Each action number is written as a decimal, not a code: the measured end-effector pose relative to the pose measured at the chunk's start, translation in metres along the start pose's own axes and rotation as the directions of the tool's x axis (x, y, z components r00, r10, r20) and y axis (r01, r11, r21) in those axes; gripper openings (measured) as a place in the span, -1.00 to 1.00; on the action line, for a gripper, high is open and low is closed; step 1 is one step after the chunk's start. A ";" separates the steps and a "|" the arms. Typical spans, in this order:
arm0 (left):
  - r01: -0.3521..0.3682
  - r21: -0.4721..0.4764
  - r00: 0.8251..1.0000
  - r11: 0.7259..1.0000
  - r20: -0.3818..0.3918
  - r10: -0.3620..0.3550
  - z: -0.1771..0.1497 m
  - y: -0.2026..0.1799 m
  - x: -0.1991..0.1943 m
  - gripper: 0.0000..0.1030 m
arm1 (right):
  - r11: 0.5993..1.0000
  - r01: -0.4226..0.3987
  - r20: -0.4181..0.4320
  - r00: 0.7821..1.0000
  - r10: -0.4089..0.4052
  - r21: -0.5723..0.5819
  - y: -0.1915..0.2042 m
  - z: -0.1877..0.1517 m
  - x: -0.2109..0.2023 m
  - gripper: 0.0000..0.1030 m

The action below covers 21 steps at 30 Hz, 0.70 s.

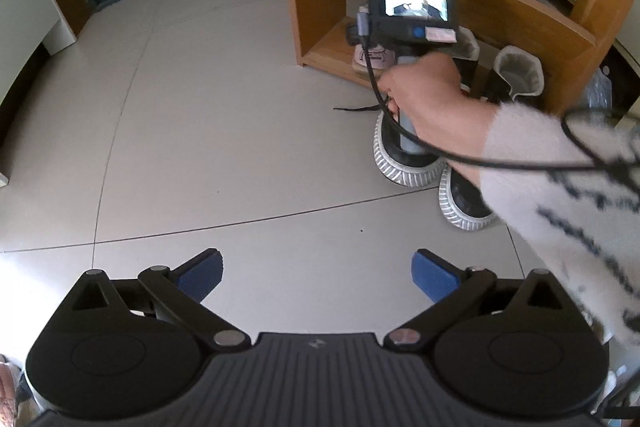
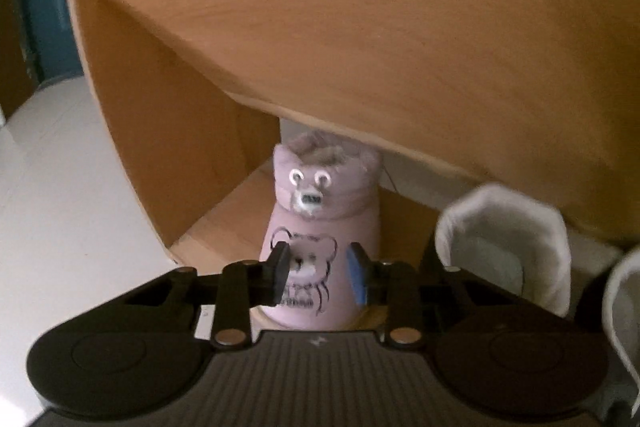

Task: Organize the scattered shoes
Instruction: 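Grasp the pink bear-print boot's collar on the shelf board with the right tool, then set the pink bear-print boot upright on the shelf board with the right tool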

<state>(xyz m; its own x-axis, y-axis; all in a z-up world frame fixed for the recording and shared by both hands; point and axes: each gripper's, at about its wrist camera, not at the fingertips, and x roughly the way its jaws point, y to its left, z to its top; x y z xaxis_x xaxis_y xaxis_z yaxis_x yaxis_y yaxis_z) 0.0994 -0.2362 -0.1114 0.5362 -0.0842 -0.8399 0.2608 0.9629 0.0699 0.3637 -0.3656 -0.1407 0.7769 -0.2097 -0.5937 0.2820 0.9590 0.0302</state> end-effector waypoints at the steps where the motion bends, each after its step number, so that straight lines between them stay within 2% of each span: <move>1: -0.002 0.000 1.000 1.000 0.003 0.002 -0.001 0.001 -0.001 1.00 | 1.000 -0.006 0.027 1.000 0.007 -0.028 0.003 -0.004 -0.008 -0.34; 3: -0.006 0.001 1.000 1.000 0.004 0.006 -0.002 0.000 0.000 1.00 | 0.995 -0.007 0.087 0.996 0.016 -0.097 0.011 -0.009 -0.023 -0.28; 5: -0.007 -0.006 1.000 1.000 0.001 0.007 -0.005 0.002 -0.001 1.00 | 0.975 0.021 0.163 0.986 0.016 -0.220 0.027 -0.009 -0.034 -0.04; 6: -0.007 -0.010 1.000 1.000 -0.002 0.007 -0.007 0.003 -0.003 1.00 | 0.950 0.047 0.207 0.978 0.019 -0.308 0.038 -0.008 -0.038 0.01; 8: -0.011 -0.010 1.000 1.000 -0.001 0.011 -0.009 0.004 -0.004 1.00 | 0.897 0.107 0.253 0.967 0.006 -0.430 0.053 -0.001 -0.035 0.28; 10: -0.022 -0.007 1.000 1.000 0.003 0.022 -0.011 0.005 -0.006 1.00 | 0.836 0.144 0.248 0.969 -0.010 -0.529 0.063 0.006 -0.024 0.27; 12: -0.033 -0.011 0.999 0.999 0.008 0.033 -0.012 0.006 -0.008 1.00 | 0.785 0.099 0.137 0.990 -0.018 -0.612 0.068 0.013 -0.004 0.26; 15: -0.028 -0.021 0.999 0.999 0.016 0.028 -0.014 0.005 -0.011 1.00 | 0.754 0.069 0.058 0.997 -0.041 -0.653 0.061 0.014 0.013 0.20; 19: -0.021 0.000 1.000 1.000 0.021 0.021 -0.016 0.001 -0.012 1.00 | 0.694 0.139 0.101 0.990 -0.095 -0.706 0.057 0.002 0.015 0.02; 21: -0.014 0.000 1.000 1.000 0.027 0.014 -0.015 -0.001 -0.014 1.00 | 0.696 0.175 0.124 0.985 -0.124 -0.697 0.051 -0.005 0.009 -0.08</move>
<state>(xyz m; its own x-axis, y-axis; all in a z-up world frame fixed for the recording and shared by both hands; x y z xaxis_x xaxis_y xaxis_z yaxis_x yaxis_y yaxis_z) 0.0800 -0.2317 -0.1082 0.5612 -0.0777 -0.8240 0.2536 0.9638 0.0818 0.3826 -0.3178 -0.1486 0.7997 -0.3488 -0.4886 -0.0600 0.7634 -0.6431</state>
